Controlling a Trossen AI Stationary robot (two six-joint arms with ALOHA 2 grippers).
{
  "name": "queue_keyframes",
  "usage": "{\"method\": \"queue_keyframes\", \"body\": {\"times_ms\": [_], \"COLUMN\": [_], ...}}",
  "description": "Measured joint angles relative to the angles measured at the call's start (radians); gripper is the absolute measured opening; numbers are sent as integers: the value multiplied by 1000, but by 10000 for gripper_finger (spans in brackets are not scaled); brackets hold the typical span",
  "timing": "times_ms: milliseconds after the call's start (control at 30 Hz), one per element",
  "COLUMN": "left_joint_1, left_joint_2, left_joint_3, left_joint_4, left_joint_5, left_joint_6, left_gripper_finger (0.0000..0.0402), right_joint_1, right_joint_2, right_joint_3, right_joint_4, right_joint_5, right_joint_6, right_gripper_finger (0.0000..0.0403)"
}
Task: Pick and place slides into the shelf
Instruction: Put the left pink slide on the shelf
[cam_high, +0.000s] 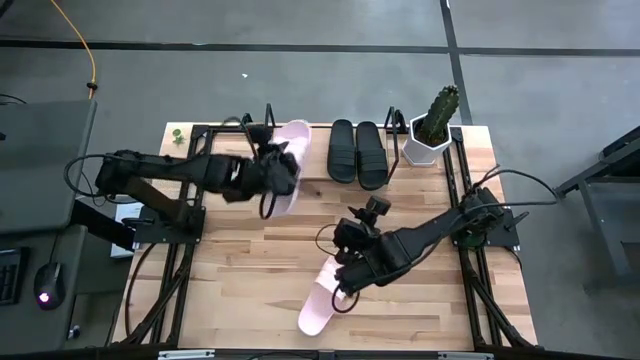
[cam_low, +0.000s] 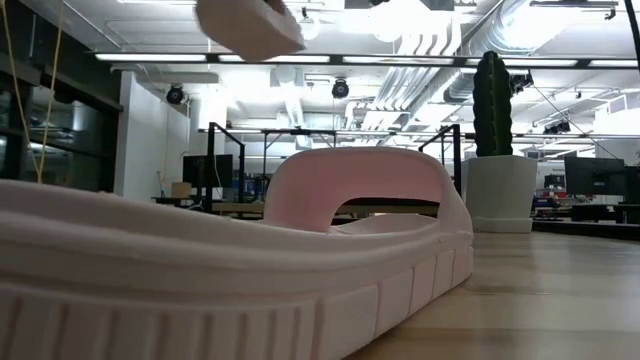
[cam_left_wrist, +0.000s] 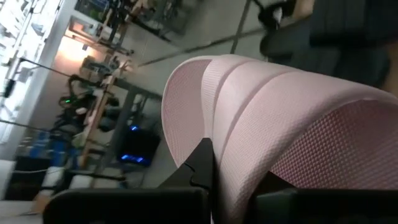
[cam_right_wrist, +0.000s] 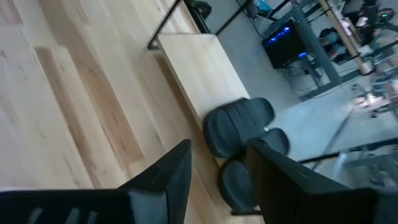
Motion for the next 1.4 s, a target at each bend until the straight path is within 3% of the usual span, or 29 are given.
{"method": "queue_keyframes", "body": {"times_ms": [167,400,633,1400], "left_joint_1": [110,263,356,520], "left_joint_2": [1,2,2,2], "left_joint_3": [0,-1,-63,-358], "left_joint_4": [109,84,139,536], "left_joint_5": [102,306,413,510], "left_joint_6": [111,79,88,167], "left_gripper_finger": [2,4,3,3], "right_joint_1": [25,46,46,45], "right_joint_2": [0,0,0,0], "right_joint_3": [0,0,0,0], "right_joint_4": [-59,-55,-55,-54], "right_joint_5": [13,28,24,25], "right_joint_6": [68,77,95,84], "right_gripper_finger": [146,146,146,146]}}
